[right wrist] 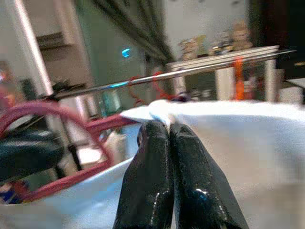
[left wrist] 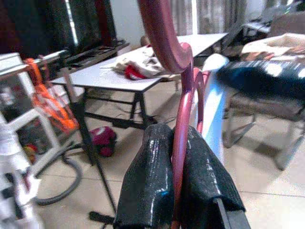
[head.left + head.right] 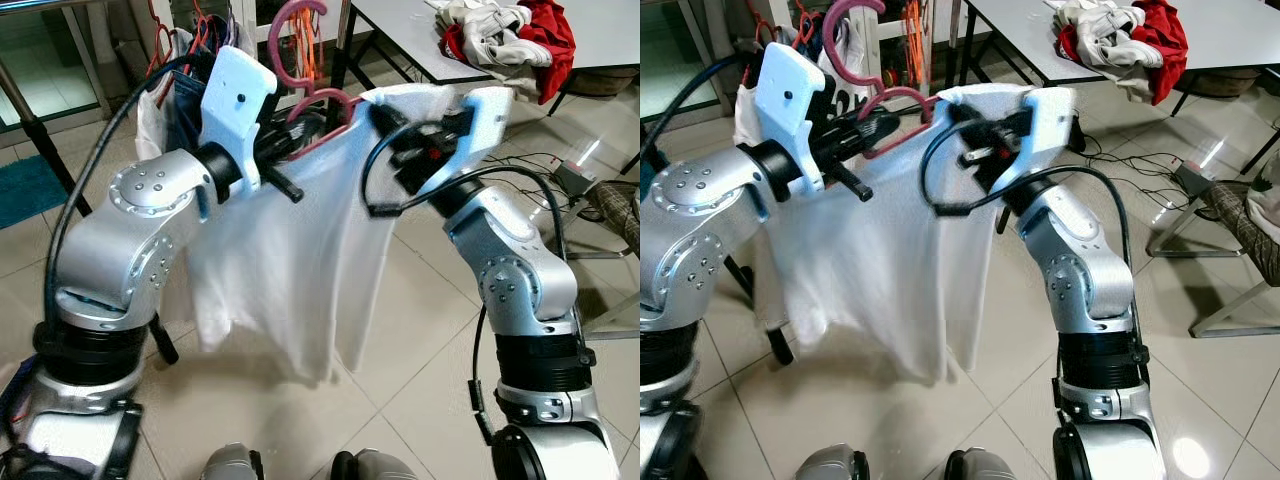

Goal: Hang hanger

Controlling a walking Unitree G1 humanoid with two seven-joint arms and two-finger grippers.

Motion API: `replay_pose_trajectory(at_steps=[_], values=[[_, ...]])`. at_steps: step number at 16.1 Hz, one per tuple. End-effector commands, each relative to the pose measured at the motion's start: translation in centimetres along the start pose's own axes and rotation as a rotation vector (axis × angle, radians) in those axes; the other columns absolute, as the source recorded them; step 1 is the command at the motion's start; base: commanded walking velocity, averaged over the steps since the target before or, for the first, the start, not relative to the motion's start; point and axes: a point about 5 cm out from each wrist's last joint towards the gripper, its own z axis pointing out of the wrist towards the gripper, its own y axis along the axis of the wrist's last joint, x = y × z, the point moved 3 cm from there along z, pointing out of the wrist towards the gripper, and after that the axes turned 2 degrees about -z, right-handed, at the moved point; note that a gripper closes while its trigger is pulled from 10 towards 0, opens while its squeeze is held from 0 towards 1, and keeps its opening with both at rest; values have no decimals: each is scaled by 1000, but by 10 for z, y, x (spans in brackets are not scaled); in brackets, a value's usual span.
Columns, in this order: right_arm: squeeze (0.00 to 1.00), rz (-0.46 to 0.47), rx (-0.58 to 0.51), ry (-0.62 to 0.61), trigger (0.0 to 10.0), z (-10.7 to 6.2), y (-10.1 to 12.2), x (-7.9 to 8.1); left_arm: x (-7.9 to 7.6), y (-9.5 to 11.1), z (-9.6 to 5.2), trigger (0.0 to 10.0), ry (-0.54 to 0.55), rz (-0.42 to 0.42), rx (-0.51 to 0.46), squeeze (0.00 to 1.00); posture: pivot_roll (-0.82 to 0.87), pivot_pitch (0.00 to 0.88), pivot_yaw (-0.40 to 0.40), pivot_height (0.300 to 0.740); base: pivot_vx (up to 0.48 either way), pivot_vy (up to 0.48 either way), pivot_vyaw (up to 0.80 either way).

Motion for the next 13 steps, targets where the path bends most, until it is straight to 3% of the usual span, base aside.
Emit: replay_pose_trajectory(at_steps=[1, 4, 6, 8, 11, 13], values=[[0, 4, -90, -76, 0, -2, 23, -16, 1, 0, -1, 10000, -2, 18, -2, 0, 2, 29, -66, 740, 0, 0, 0], [0, 9, -135, -177, 0, -7, 37, -39, 4, -2, -5, 10000, -11, 30, 13, 0, -1, 31, -65, 740, 0, 0, 0], [0, -29, -128, -269, 0, -15, 44, -62, 5, -3, -12, 10000, -47, 43, 17, 0, -3, 36, -68, 740, 0, 0, 0], [0, -56, -111, -307, 0, -20, 48, -75, 12, 2, -19, 10000, -51, 40, -1, 0, -1, 37, -70, 740, 0, 0, 0], [0, -84, -80, -352, 0, -30, 49, -90, 30, 16, -28, 10000, -9, -48, -87, 0, -2, 39, -71, 740, 0, 0, 0], [0, -54, -95, -352, 0, -31, 50, -90, 37, 21, -31, 10000, 11, -100, -124, 0, -4, 40, -72, 740, 0, 0, 0]])
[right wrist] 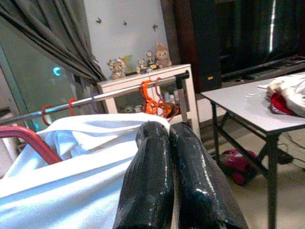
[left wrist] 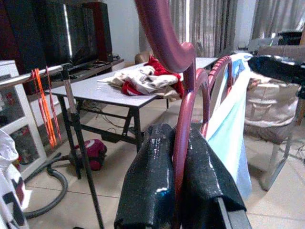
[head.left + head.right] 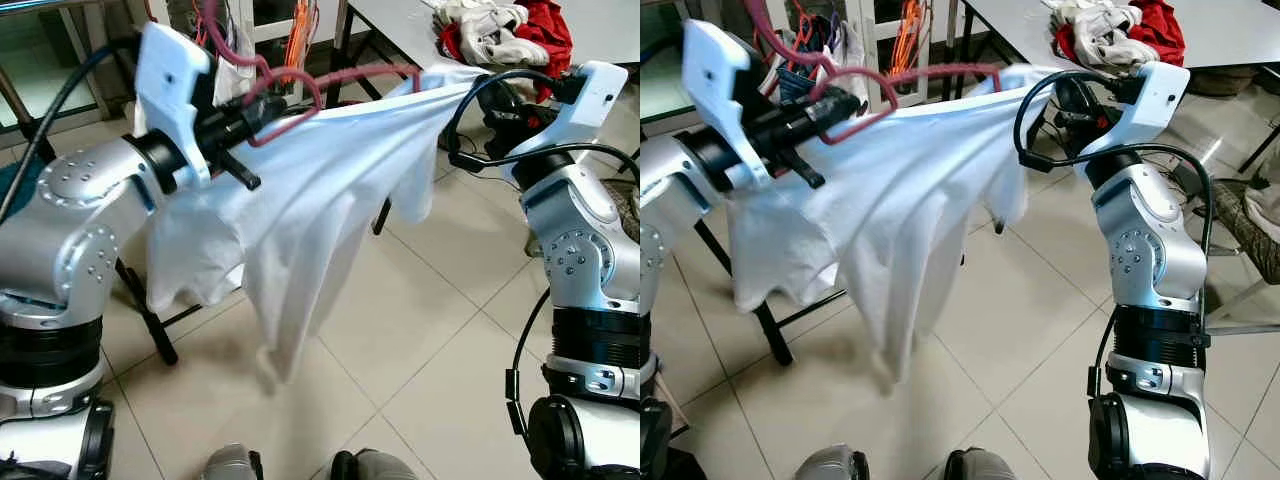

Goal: Hang hanger

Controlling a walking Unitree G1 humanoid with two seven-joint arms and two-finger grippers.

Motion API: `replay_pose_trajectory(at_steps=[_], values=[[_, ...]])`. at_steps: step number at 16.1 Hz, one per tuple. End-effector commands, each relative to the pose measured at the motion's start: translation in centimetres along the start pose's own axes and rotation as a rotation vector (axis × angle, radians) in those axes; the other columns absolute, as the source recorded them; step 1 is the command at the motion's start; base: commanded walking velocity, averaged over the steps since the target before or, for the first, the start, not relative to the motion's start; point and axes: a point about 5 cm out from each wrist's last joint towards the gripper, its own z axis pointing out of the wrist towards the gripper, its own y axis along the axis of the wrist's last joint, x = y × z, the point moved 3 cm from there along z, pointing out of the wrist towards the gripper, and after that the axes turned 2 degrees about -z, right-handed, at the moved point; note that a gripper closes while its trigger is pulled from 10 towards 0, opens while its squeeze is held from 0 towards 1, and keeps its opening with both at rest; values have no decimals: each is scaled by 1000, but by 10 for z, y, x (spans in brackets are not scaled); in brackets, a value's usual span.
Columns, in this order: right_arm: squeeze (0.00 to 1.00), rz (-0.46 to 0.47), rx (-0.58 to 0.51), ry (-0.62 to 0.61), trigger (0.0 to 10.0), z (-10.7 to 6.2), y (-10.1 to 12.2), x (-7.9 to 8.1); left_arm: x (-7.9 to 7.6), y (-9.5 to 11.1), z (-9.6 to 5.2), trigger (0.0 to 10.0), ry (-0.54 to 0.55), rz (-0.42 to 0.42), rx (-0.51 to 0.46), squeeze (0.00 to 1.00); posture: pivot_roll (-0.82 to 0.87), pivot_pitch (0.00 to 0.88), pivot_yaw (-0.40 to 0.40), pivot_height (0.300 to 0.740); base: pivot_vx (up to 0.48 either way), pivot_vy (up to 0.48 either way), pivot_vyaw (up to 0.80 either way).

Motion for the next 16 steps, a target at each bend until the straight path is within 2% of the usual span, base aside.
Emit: replay_pose_trajectory(at_steps=[1, 3, 4, 5, 6, 7, 8, 9, 11, 13, 14, 16], values=[[0, 15, -45, -68, 0, -6, 12, -16, 9, 11, -3, 10000, 42, -8, -41, 0, -5, 42, -72, 740, 0, 0, 0], [0, 26, -43, -63, 0, -7, 8, -13, 9, 16, -1, 10000, 44, -72, -86, 0, -7, 44, -75, 740, 0, 0, 0], [0, 45, -63, -85, 0, -8, 10, -15, 3, 16, -2, 10000, -11, -113, -84, 0, -5, 44, -74, 740, 0, 0, 0], [0, 59, -79, -96, 0, -8, 12, -17, -2, 13, -4, 10000, -55, -112, -59, 0, -5, 43, -74, 740, 0, 0, 0], [0, 82, -127, -120, 0, -6, 23, -23, -12, -5, -10, 10000, -135, -24, 60, 0, -5, 44, -73, 740, 0, 0, 0], [0, 86, -140, -126, 0, -6, 27, -24, -15, -10, -12, 10000, -153, 5, 91, 0, -5, 44, -73, 740, 0, 0, 0], [0, 81, -177, -149, 0, -6, 39, -33, -8, -21, -14, 10000, -113, 48, 157, 0, -3, 45, -75, 740, 0, 0, 0], [0, 76, -185, -153, 0, -7, 42, -35, -5, -25, -15, 10000, -97, 73, 184, 0, -3, 45, -75, 740, 0, 0, 0], [0, 63, -182, -151, 0, -8, 45, -38, -1, -23, -15, 10000, -67, 67, 165, 0, -3, 45, -75, 740, 0, 0, 0], [0, 13, -111, -159, 0, -12, 35, -46, 10, -5, -14, 10000, -17, 12, 51, 0, 0, 46, -77, 740, 0, 0, 0], [0, -21, -92, -177, 0, -15, 33, -52, 9, -1, -17, 10000, -53, -6, 33, 0, 1, 46, -79, 740, 0, 0, 0], [0, -43, -86, -196, 0, -19, 35, -61, -10, -1, -27, 10000, -214, -2, 39, 0, 1, 45, -78, 740, 0, 0, 0]])
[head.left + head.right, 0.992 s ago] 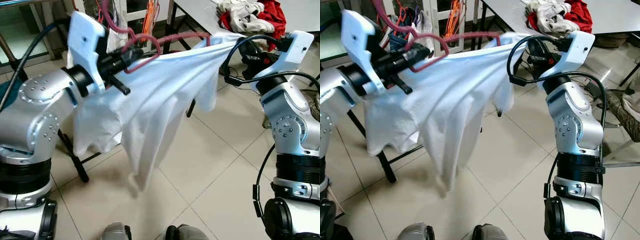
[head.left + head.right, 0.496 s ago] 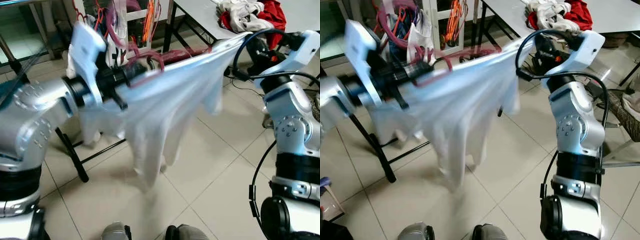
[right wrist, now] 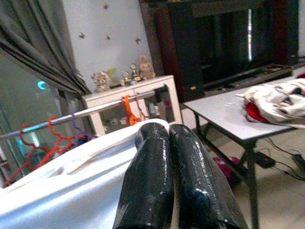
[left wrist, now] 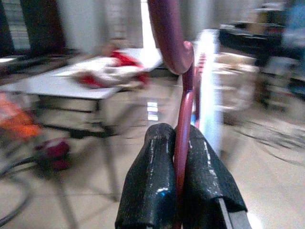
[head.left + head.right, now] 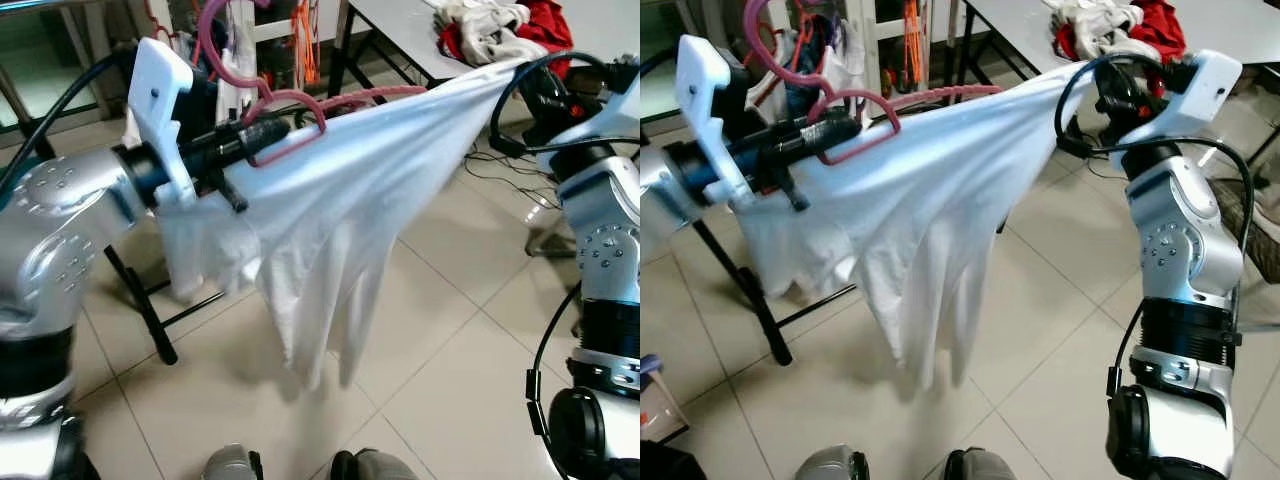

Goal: Hang hanger

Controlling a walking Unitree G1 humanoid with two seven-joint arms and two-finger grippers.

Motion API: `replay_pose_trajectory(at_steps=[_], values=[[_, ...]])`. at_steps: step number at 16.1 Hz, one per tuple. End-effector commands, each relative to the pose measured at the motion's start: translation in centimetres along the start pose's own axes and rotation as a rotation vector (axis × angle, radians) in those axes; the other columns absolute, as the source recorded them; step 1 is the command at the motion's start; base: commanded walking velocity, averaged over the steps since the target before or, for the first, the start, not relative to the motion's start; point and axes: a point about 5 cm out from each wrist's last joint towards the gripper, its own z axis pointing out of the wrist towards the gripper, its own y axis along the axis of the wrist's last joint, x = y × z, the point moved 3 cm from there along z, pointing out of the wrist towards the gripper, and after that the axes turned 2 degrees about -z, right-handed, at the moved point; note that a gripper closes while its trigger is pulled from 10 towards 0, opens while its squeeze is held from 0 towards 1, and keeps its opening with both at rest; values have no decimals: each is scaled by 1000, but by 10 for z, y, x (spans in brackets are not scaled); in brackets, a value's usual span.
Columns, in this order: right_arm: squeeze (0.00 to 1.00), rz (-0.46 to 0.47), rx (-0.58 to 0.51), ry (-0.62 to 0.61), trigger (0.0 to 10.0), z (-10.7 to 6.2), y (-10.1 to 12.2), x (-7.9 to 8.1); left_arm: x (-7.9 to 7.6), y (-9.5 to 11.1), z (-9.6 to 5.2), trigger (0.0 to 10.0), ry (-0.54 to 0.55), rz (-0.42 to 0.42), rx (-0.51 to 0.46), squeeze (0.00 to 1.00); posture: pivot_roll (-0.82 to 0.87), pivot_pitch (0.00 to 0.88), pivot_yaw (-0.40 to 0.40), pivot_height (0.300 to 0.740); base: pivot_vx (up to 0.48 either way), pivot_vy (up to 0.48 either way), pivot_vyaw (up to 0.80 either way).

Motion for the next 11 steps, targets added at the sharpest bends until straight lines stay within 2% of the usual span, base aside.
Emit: replay_pose_trajectory(at_steps=[1, 3, 4, 6, 7, 8, 9, 10, 11], values=[[0, -42, -50, -122, 0, -10, 17, -32, -3, 5, -11, 10000, -34, 9, 0, 0, 1, 45, -78, 740, 0, 0, 0], [0, -58, -45, -129, 0, -11, 19, -36, -11, 0, -15, 10000, -103, -18, 27, 0, -1, 45, -78, 740, 0, 0, 0], [0, -73, -44, -122, 0, -11, 20, -35, -7, 0, -15, 10000, -66, -11, 20, 0, -1, 45, -77, 740, 0, 0, 0], [0, -73, -38, -90, 0, -11, 18, -28, 31, -2, -9, 10000, 213, 25, 12, 0, -2, 46, -78, 740, 0, 0, 0], [0, -79, -30, -77, 0, -11, 15, -25, 40, -1, -9, 10000, 263, 38, 8, 0, -2, 46, -78, 740, 0, 0, 0], [0, -74, -27, -71, 0, -11, 13, -23, 41, -1, -8, 10000, 271, 41, 2, 0, -3, 48, -78, 740, 0, 0, 0], [0, -74, -28, -14, 0, -11, 11, -12, 45, 0, -7, 10000, 304, 58, 7, 0, -2, 48, -78, 740, 0, 0, 0], [0, -35, -46, 175, 5686, -14, 6, 26, 52, 1, -4, 10000, 387, 94, 19, 0, 0, 50, -77, 740, 0, 0, 0], [0, -11, -53, 246, 10000, -16, 5, 40, 52, 2, -1, 10000, 391, 86, 16, 0, -1, 50, -77, 740, 0, 0, 0]])
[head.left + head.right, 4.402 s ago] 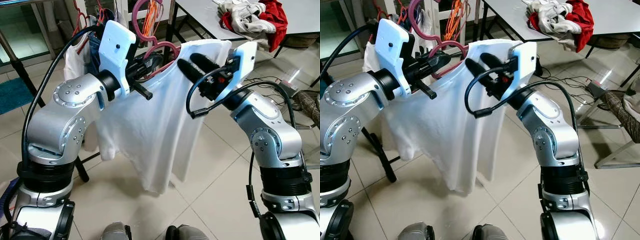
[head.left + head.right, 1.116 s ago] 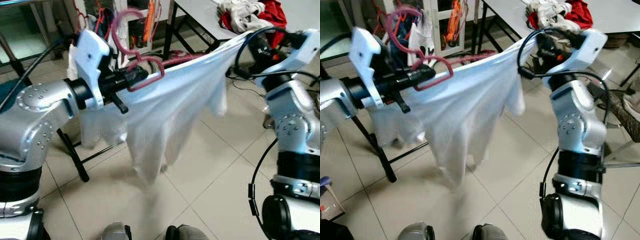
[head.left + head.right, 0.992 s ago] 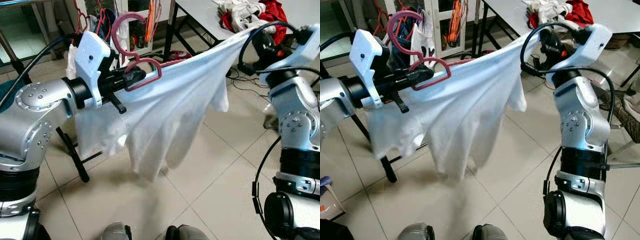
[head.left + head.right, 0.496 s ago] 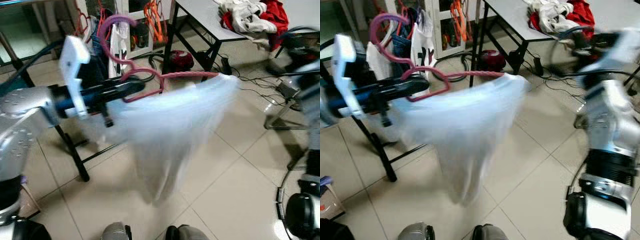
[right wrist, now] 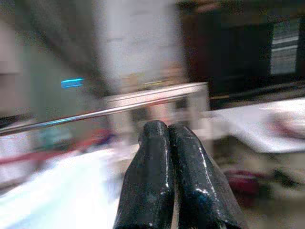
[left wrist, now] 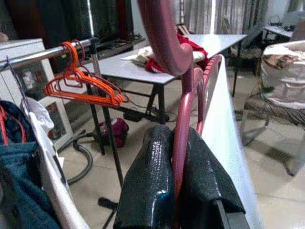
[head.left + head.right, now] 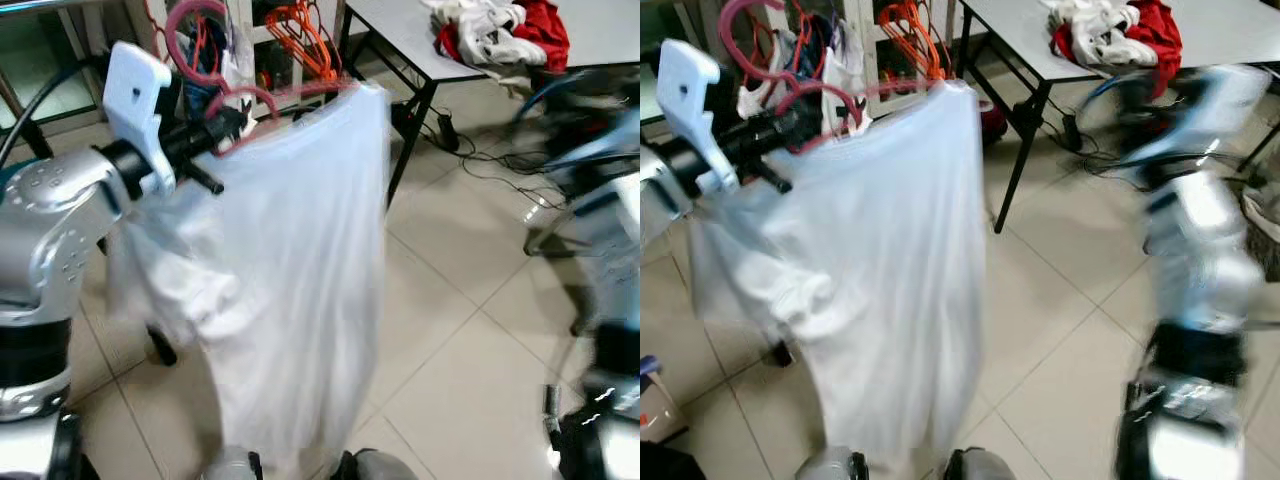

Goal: Hang hanger

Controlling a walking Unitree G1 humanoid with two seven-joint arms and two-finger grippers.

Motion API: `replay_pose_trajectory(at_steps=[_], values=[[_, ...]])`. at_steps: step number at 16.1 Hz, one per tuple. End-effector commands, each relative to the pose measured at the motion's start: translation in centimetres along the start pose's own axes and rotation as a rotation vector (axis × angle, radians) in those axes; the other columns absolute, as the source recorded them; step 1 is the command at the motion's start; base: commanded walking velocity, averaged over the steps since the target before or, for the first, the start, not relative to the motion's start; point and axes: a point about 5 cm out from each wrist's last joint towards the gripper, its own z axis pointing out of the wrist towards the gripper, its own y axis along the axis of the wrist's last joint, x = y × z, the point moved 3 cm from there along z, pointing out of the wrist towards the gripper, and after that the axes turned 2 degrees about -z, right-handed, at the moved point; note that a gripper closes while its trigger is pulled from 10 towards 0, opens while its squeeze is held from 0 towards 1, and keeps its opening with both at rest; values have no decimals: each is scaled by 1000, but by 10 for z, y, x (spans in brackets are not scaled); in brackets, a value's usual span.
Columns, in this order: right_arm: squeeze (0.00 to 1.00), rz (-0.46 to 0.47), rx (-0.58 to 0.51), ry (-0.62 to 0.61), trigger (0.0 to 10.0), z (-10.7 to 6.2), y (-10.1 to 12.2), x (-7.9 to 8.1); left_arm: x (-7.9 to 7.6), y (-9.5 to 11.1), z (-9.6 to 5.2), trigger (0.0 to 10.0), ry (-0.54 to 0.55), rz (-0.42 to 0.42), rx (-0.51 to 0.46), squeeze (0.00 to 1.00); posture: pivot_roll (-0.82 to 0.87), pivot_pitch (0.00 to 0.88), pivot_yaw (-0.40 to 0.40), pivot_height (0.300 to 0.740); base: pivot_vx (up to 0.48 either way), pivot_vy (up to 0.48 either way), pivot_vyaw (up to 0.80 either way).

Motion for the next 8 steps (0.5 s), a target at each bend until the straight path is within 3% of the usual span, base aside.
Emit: replay_pose_trajectory(at_steps=[1, 3, 6, 8], values=[[1000, 21, -16, 91, 10000, 1, 4, 18, -5, 12, 4, 10000, -9, 32, -44, 0, -3, 53, -76, 740, 0, 0, 0], [1000, 84, 61, 167, 10000, 3, -28, 56, -24, 12, 15, 10000, -52, 23, -65, 0, 2, 57, -78, 740, 0, 0, 0], [1000, 110, 124, 51, 10000, 12, -59, 65, -43, 17, 26, 10000, -83, 18, -90, 0, 3, 61, -79, 740, 0, 0, 0], [1000, 121, 128, -33, 10000, 18, -65, 59, -52, 19, 29, 10000, -97, 23, -101, 0, 2, 63, -78, 740, 0, 0, 0]])
